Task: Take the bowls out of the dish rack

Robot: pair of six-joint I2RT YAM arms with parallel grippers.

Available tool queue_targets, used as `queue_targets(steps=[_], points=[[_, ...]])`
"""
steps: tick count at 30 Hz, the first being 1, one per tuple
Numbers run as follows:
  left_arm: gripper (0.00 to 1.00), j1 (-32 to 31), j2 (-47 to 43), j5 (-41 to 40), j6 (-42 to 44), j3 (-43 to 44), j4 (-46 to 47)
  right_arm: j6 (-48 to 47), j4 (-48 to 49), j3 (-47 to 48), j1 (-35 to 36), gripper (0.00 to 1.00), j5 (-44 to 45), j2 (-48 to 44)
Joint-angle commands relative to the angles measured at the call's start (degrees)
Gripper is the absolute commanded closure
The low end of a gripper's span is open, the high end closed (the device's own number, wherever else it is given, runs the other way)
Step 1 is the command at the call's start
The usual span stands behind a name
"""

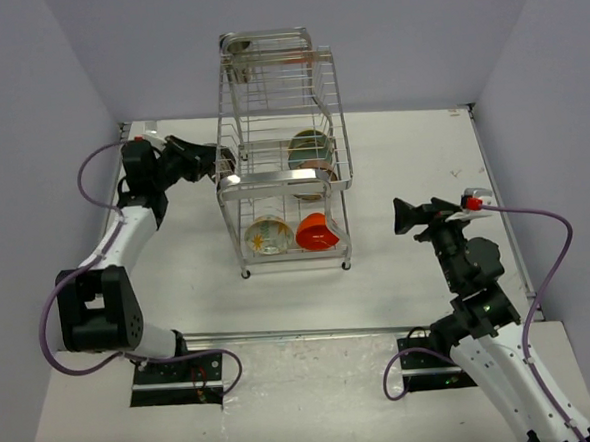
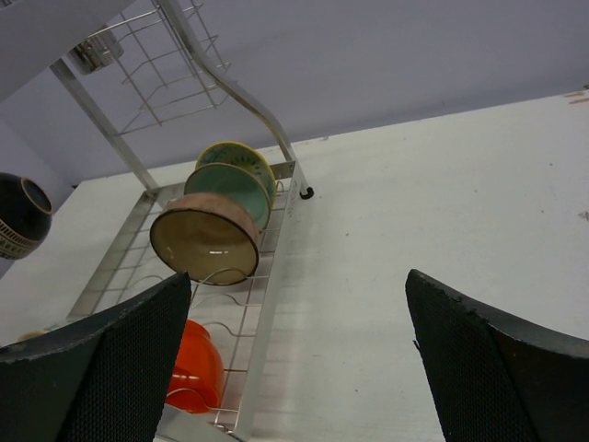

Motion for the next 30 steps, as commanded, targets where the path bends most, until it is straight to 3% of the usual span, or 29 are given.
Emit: queue_targets(steps=[1,5,9,17,26,30], points=[[1.00,3.1,-2.8,-3.0,17.7,9.8,-19.5,-0.6,1.8,0.3,0.2,0.01,-1.4,0.0],[1.00,3.4,0.1,-15.5,29.9,21.3,-41.5,0.2,-0.2,2.2,0.2,0.01,1.3,3.2],[1.00,3.1,3.8,-30.0,37.8,26.3,-50.8,0.5,-3.1,6.5,0.2,0.01,3.1,10.2],[1.00,3.0,10.3,-45.4,43.9,28.6,-56.2,1.5,-6.9,19.3,0.2,0.01,5.6,26.0],[1.00,2.9,21.0,-54.4,48.7,35.8,-56.1,0.7,-3.3,19.7,0.2,0.01,4.4,26.3],[1.00,2.8,29.9,-58.5,50.9,45.4,-59.8,-0.4,-3.2,19.7,0.1,0.01,5.0,27.9]])
